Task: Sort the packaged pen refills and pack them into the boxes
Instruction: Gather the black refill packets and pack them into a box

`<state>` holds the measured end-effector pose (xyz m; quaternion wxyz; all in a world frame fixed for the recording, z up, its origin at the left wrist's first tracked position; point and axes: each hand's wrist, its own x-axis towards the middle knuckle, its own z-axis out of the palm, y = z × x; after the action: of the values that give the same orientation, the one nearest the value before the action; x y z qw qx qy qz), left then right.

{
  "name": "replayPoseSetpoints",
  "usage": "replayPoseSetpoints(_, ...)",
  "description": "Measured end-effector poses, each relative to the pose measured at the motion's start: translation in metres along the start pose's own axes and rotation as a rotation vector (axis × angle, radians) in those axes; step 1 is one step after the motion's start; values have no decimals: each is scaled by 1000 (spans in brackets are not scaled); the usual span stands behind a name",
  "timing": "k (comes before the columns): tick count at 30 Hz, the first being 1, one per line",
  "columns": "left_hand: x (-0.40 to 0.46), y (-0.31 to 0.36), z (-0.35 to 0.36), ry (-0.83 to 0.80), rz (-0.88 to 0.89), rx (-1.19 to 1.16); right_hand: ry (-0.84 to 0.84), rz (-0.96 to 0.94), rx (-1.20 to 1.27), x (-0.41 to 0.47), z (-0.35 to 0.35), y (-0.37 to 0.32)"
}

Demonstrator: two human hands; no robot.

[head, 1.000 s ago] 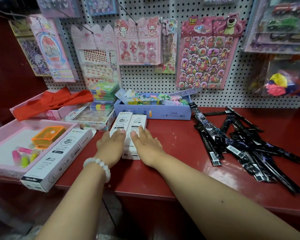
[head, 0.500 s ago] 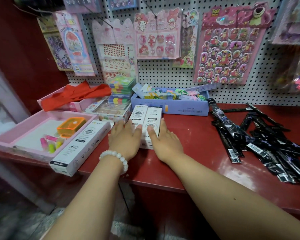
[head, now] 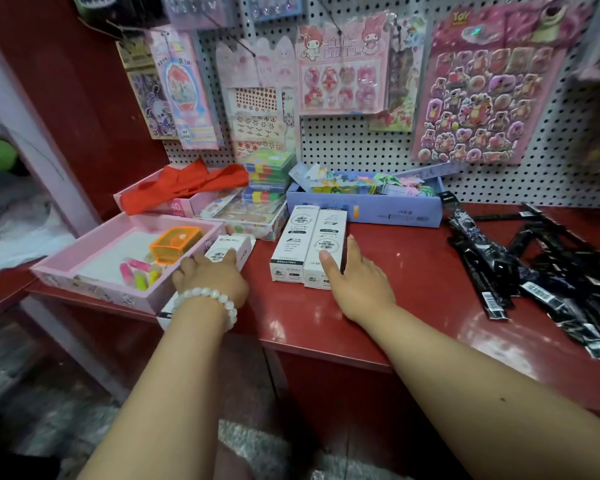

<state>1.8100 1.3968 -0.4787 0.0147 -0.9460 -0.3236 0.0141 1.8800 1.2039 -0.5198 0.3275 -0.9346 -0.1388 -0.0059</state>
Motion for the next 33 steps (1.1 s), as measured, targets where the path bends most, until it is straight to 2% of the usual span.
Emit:
replayPoseSetpoints(5,4,-13,-8,-73,-22,-164,-45,6,63,-6,-6,7)
replayPoseSetpoints(7,-5,-10,-19,25,-22,-204,-66,23,114,-9,-9,12)
replayPoseSetpoints(10,-31,10,-47,282,10,-286,-87,15,229,-17,-21,20)
replayPoseSetpoints(12,-52,37,-63,359,164,-432,-58,0,337,-25,-34,24)
replayPoseSetpoints(15,-77,87,-67,264,395,-629,83,-15,386,-37,-59,39)
replayPoseSetpoints(19,-90,143,-48,177,518,-525,224,-26,344,-48,-93,65)
replayPoseSetpoints(26,-64,181,-10,50,441,-182,330,25,155,-52,-140,122)
replayPoseSetpoints(28,-68,186,-12,144,436,-88,361,59,94,-51,-153,138)
replayPoseSetpoints(29,-71,190,-13,220,475,-101,379,76,86,-51,-161,145)
replayPoseSetpoints(31,-77,204,-20,268,633,-303,404,144,63,-50,-179,159)
replayPoseSetpoints(33,-83,226,-26,118,733,-571,424,256,6,-48,-201,175)
